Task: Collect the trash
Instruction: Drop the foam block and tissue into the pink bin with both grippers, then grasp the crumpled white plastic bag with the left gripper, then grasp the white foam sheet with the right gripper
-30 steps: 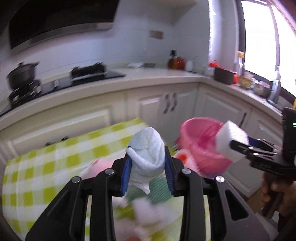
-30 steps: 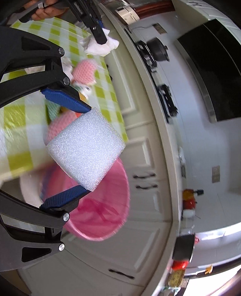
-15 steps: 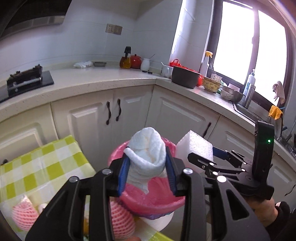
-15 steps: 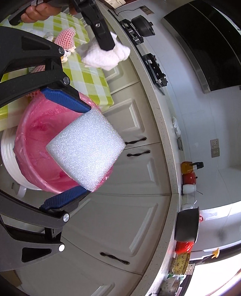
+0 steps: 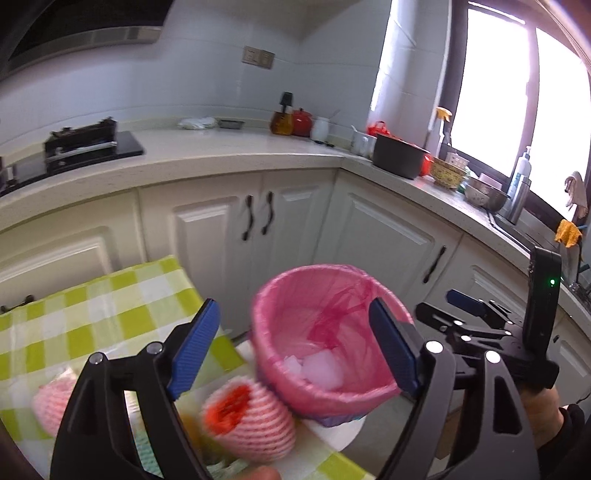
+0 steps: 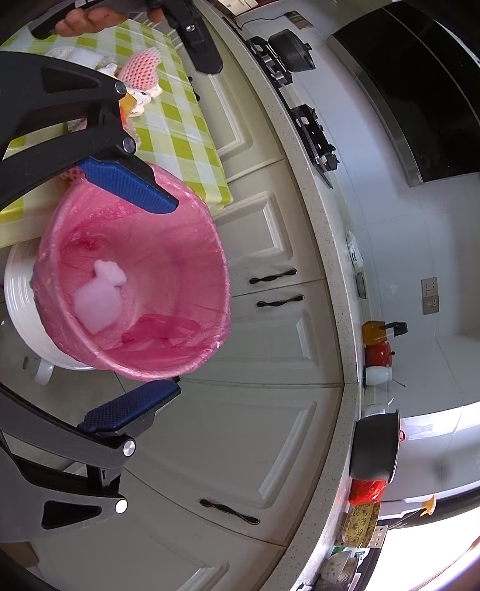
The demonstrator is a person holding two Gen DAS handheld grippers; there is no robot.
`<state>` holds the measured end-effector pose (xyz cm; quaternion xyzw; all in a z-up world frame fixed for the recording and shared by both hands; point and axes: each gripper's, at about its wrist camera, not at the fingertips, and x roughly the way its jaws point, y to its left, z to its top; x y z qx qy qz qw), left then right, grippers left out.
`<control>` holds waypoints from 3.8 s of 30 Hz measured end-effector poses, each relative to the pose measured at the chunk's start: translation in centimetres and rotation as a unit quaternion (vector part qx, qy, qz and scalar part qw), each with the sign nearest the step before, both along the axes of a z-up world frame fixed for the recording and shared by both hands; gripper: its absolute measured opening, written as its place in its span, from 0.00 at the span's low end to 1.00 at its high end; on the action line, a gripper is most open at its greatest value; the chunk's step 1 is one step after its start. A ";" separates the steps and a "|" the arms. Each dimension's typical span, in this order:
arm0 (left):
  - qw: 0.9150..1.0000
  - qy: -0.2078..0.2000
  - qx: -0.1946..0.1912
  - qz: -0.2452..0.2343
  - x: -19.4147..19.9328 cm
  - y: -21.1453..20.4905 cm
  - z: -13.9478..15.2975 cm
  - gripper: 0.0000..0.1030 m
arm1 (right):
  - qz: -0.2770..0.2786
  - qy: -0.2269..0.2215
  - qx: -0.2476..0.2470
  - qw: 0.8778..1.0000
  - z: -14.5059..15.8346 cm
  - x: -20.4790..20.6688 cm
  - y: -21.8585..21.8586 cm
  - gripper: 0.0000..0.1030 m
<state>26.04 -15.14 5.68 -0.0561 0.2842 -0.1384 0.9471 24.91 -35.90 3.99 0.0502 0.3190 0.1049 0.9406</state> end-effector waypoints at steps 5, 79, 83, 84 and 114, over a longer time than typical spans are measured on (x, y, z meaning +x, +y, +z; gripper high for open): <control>0.998 -0.013 0.026 0.052 -4.5 4.8 0.6 0.82 | 0.007 -0.010 -0.005 1.000 0.1 -3.1 1.7 0.84; 0.978 0.185 0.035 0.091 -15.8 15.6 -12.9 0.46 | 0.141 0.121 -0.015 0.982 -6.2 -7.1 17.9 0.84; 0.978 0.179 0.034 0.102 -17.1 16.7 -11.2 0.44 | 0.165 0.116 -0.011 0.979 -5.5 -7.8 19.1 0.84; 0.978 0.177 0.032 0.106 -17.4 17.1 -10.7 0.44 | 0.175 0.115 -0.010 0.978 -5.3 -8.3 19.7 0.84; 0.972 0.132 0.033 0.194 -20.2 24.2 -8.1 0.44 | 0.210 0.118 -0.048 0.969 -6.6 -12.8 30.3 0.36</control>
